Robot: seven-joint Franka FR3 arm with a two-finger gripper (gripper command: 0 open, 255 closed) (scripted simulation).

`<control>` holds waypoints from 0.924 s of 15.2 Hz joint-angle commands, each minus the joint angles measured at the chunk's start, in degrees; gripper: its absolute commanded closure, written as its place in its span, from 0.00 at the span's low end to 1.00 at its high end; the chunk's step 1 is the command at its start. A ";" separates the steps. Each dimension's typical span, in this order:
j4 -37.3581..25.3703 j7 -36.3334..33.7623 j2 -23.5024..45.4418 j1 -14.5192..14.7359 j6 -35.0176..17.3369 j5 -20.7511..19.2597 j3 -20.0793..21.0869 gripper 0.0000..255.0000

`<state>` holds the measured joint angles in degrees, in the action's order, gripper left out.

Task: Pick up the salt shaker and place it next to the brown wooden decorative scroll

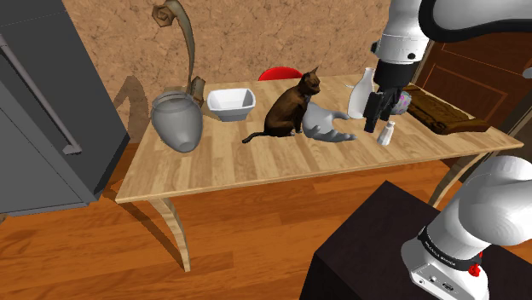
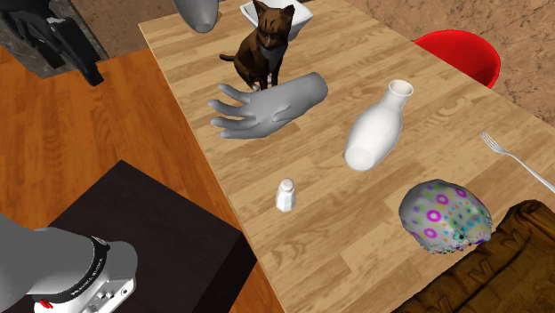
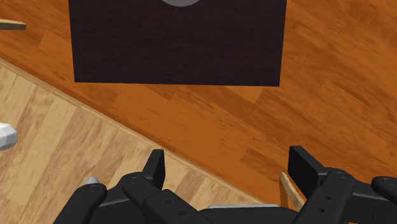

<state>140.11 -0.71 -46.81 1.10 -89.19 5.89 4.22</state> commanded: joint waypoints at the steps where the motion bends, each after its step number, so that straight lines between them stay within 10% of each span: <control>1: 0.00 0.00 0.00 0.00 0.00 0.00 0.00 0.00; 14: 3.87 16.60 7.06 -7.24 -11.50 -10.83 -16.24 0.00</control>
<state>143.82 14.55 -40.56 -5.58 -99.60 -4.17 -10.73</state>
